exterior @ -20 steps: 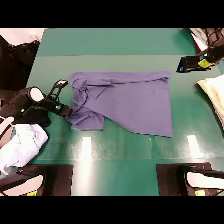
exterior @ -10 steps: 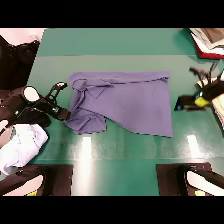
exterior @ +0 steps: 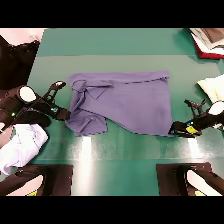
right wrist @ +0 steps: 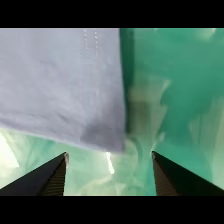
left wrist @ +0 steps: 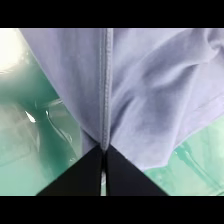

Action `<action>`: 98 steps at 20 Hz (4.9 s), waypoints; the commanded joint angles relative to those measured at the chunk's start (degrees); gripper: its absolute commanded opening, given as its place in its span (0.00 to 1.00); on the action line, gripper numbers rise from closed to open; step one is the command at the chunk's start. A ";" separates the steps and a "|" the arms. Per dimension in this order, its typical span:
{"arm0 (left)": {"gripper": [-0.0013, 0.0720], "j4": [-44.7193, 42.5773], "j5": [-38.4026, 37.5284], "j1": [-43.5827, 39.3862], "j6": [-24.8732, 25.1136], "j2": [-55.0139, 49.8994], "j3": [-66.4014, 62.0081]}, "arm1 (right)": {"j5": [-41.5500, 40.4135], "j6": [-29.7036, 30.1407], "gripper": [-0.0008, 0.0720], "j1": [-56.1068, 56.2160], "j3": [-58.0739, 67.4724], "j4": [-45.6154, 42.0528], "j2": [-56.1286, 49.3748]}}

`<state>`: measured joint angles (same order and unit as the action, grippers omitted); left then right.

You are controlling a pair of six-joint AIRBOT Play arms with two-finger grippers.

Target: Fold the shirts.

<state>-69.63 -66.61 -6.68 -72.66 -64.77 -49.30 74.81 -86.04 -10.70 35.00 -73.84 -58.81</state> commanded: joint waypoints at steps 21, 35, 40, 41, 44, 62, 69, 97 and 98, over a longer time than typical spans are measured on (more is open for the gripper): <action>0.06 0.94 -5.01 0.00 -5.20 13.46 -15.93 | -0.90 -1.18 0.04 2.84 16.20 0.79 18.47; 0.06 1.14 -4.66 0.00 -11.50 21.62 -72.74 | -10.95 -1.99 0.04 2.73 62.66 -2.34 24.11; 0.06 1.57 -2.78 0.00 -15.80 21.62 -79.41 | -1.33 -2.01 0.04 2.73 75.93 -11.82 19.91; 0.06 1.84 -2.91 0.00 -16.74 21.62 -79.93 | 2.19 -2.01 0.04 2.73 78.64 -13.92 18.60; 0.06 2.54 -4.59 0.00 -17.62 21.57 -79.17 | 13.62 -2.64 0.04 2.73 85.74 -18.93 12.98; 0.06 -17.44 8.94 0.00 -13.05 -6.21 -29.44 | 5.49 -5.42 0.04 3.74 62.16 -14.75 -25.11; 0.06 -17.51 23.91 0.07 -9.86 -15.26 -29.49 | -11.30 -5.40 0.04 3.69 59.25 -13.11 -28.65; 0.68 -21.11 -11.23 0.07 -7.39 -15.56 -21.00 | -1.44 -3.82 0.82 4.57 36.24 -9.62 -18.73; 0.68 -19.67 -12.00 0.07 -8.52 -13.97 -20.26 | -1.31 -3.41 0.82 3.98 33.90 -9.60 -16.11</action>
<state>-90.87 -71.75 -6.59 -77.71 -80.86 -70.22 70.02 -89.86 -5.39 71.37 -83.59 -78.87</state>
